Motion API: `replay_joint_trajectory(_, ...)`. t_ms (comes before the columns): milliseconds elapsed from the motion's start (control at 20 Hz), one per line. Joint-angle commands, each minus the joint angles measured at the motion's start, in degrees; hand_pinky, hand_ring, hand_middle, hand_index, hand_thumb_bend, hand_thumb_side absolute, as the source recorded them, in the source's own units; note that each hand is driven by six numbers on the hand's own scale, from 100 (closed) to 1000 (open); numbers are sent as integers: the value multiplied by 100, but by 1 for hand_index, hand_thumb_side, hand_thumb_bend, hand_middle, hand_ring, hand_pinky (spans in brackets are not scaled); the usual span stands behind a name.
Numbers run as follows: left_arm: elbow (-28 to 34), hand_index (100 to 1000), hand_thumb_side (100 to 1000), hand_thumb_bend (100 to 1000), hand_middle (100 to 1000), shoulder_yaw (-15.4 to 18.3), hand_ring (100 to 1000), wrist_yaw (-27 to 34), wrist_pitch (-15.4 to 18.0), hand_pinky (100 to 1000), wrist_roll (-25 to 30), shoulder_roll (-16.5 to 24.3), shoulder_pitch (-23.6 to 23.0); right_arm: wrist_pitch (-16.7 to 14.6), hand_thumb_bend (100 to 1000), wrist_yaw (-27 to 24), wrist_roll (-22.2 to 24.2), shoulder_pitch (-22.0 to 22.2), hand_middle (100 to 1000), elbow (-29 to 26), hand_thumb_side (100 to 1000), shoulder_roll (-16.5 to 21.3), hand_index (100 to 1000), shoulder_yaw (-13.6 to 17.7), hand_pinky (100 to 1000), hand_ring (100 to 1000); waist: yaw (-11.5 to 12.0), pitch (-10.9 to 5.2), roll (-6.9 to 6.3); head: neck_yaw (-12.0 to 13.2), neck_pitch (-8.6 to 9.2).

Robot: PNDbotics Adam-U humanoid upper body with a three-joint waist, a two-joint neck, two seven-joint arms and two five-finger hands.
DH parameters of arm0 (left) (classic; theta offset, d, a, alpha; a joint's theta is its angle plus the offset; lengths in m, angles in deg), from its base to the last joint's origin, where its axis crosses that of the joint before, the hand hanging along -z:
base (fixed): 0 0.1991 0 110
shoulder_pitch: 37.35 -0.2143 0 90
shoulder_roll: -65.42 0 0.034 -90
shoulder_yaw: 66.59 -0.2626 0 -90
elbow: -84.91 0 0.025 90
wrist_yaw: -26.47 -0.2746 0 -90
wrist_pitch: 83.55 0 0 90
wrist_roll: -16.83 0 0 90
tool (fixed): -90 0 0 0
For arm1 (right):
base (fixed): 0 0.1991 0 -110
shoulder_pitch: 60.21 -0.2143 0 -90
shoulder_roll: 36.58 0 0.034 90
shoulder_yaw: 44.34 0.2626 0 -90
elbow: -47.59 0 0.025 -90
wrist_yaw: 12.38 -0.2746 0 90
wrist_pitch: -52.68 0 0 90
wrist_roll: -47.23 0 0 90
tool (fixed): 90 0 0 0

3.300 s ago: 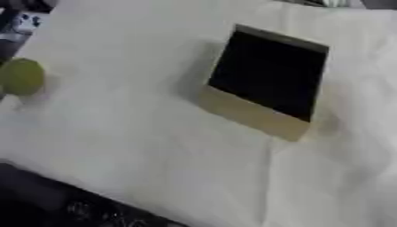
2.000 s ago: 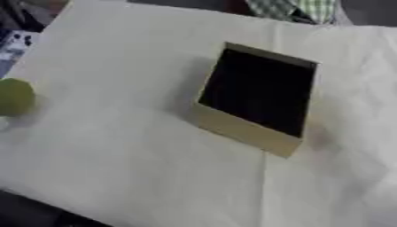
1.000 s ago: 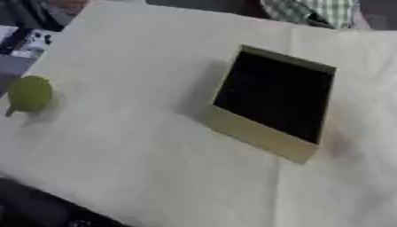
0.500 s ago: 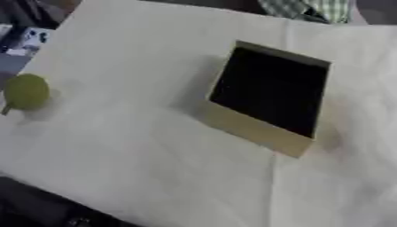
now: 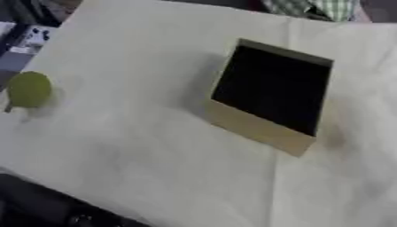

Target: Pick up objects on the table and place them in the box.

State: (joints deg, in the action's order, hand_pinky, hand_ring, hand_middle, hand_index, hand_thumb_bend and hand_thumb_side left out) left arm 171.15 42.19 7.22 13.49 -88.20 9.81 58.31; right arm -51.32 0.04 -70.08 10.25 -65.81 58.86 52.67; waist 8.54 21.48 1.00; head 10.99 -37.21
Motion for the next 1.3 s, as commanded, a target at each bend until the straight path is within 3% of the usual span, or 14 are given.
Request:
replay_joint_trajectory(50, -231, 908, 543, 675, 795, 61, 828, -7, 46, 865, 376, 324, 78, 9, 100, -27, -8, -21, 752, -120, 638, 158, 800, 31, 841, 803, -10, -126, -29, -14, 61)
replay_joint_trajectory(350, -469, 895, 475, 681, 789, -34, 844, -231, 183, 885, 1069, 347, 76, 13, 100, -30, -6, -27, 752, -120, 641, 151, 800, 24, 842, 803, -2, -100, -15, -53, 92)
replay_joint_trajectory(700, -599, 910, 498, 706, 810, -87, 863, -351, 180, 904, 1781, 337, 85, 14, 100, -39, 8, -29, 751, -120, 644, 145, 800, 18, 842, 803, -6, -80, -5, -124, 95)
replay_joint_trajectory(1300, -798, 918, 470, 707, 823, -209, 875, -419, 124, 913, 2200, 329, 136, 11, 100, -56, 33, -34, 751, -120, 648, 134, 801, 9, 843, 804, -22, -69, 3, -93, 107)
